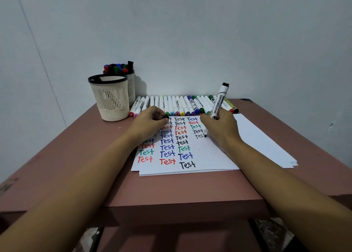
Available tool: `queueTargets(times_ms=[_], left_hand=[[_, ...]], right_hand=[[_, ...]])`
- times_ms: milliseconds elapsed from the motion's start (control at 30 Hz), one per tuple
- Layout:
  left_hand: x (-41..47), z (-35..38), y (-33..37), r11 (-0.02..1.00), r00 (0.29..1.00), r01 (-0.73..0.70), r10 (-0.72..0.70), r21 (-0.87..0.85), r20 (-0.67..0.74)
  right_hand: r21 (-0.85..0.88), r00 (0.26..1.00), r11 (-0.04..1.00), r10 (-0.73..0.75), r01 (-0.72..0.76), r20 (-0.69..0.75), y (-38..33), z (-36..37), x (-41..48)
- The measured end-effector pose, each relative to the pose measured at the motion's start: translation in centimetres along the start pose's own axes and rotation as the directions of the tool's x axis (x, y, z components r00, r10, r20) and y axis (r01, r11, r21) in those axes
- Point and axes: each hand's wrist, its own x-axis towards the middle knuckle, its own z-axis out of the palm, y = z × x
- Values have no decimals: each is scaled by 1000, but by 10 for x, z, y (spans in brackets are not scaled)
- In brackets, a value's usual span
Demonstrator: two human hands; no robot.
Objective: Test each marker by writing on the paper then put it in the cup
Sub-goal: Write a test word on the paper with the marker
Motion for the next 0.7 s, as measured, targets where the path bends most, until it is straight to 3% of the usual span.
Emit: queueTargets(times_ms=[133, 367, 533, 700], left_hand=[[-1, 0, 1, 1000, 1000, -4, 4, 8, -1], [-4, -1, 3, 1000, 1000, -19, 19, 6, 17], [-8, -2, 10, 995, 995, -101, 101, 26, 7], [-12, 1, 17, 982, 982, -186, 184, 32, 39]], right_hand=[[90, 997, 994, 67, -65, -27, 1, 1, 2], [-6, 1000, 1000, -4, 4, -5, -1, 0, -1], [214, 994, 974, 92, -78, -60, -4, -4, 5], [431, 995, 897, 82, -98, 54, -15, -4, 3]])
